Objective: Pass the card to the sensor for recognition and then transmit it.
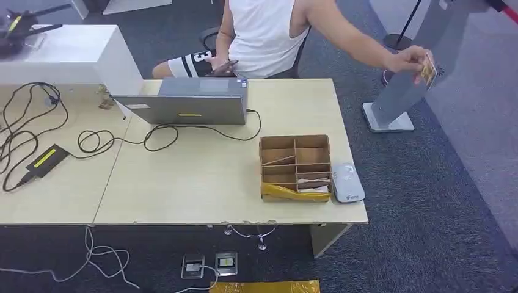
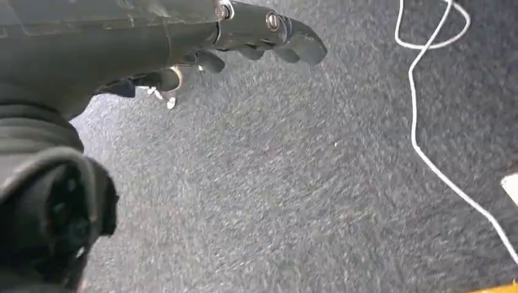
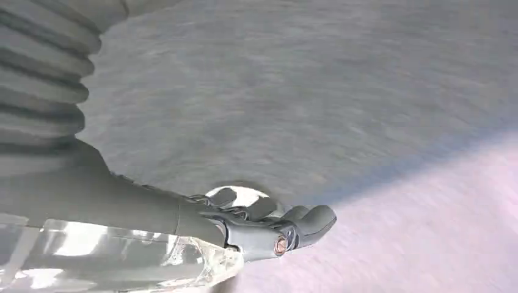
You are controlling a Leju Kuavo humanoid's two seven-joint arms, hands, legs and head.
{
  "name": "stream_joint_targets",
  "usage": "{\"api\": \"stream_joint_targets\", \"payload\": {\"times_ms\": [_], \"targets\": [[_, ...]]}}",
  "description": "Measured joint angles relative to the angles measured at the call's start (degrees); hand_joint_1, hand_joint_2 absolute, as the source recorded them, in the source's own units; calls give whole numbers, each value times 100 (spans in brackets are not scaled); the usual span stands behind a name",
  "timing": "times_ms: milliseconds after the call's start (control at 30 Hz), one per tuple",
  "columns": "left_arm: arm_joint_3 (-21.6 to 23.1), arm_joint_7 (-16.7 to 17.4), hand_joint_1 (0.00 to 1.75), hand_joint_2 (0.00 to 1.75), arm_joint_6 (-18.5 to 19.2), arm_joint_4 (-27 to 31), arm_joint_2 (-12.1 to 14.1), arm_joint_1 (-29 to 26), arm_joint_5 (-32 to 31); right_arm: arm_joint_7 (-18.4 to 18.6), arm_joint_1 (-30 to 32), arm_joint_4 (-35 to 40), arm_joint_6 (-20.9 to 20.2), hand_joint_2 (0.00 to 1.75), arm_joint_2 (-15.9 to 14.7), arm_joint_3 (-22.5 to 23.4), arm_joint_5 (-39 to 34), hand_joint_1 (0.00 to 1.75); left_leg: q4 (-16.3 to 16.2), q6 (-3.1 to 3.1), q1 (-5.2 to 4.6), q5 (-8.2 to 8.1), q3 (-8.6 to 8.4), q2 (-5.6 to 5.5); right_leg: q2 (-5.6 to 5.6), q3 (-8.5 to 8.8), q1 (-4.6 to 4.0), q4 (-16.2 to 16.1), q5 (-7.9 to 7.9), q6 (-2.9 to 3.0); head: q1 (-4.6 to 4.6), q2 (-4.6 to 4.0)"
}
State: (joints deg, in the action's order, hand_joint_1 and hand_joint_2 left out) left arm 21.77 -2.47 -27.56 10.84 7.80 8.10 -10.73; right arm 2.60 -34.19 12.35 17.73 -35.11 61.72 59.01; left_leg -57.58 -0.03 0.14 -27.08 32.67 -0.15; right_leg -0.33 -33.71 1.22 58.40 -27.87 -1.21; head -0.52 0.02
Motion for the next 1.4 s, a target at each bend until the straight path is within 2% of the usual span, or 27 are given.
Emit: {"api": "stream_joint_targets", "payload": {"times_ms": [133,267,467,500,667,833,900,1067,1233,1400], "targets": [[-2,-26,0,0,4,0,16,-10,-9,-430,-1015,76,61,175,-491,6,-343,0,0,4,-13,3,2,4,6,-10,15,3,8,-11,11,0],[-2,-94,0,0,-11,0,11,-17,37,-607,-2284,107,24,175,-871,-129,-364,0,0,12,-16,8,9,-4,-3,-9,15,9,7,-12,-7,0],[-2,-168,0,0,-13,0,-4,-35,50,-1343,-3529,159,-166,175,-917,-726,-338,0,1,17,-13,12,14,-8,-14,-4,13,10,8,-12,11,0],[-2,-170,0,0,-17,0,-4,-38,46,-1418,-3701,168,-210,175,-909,-831,-285,0,1,17,-10,12,16,-14,-19,-4,8,10,8,-12,-11,0],[0,-175,0,0,-33,0,-13,-6,-28,-1983,-4516,266,-624,175,-544,-1819,-30,0,1,14,-5,15,15,-12,-19,-4,4,12,8,-12,4,0],[0,-175,0,0,-15,0,-26,9,-96,-2229,-4589,407,-988,175,-191,-2621,-6,0,0,15,6,25,23,-37,-43,-3,-5,10,8,-11,4,0],[2,-175,0,0,-7,0,-20,31,-125,-2299,-4581,477,-1003,175,-38,-2976,25,0,0,14,6,25,25,-35,-40,-3,-5,11,9,-11,2,0],[5,-175,0,0,89,0,-11,147,-190,-2384,-4394,806,-877,175,634,-4533,223,0,1,8,12,22,1,9,17,-3,-12,13,13,-5,13,0],[9,-175,0,0,194,0,5,179,-247,-2371,-4199,1023,-840,175,1124,-5809,420,0,0,0,20,31,10,-11,-10,-4,-21,13,13,-5,22,0],[11,-175,0,0,216,0,9,181,-263,-2336,-4101,1137,-839,175,1371,-6593,462,0,0,0,20,30,14,-22,-22,-4,-20,12,12,-5,20,0]]}}
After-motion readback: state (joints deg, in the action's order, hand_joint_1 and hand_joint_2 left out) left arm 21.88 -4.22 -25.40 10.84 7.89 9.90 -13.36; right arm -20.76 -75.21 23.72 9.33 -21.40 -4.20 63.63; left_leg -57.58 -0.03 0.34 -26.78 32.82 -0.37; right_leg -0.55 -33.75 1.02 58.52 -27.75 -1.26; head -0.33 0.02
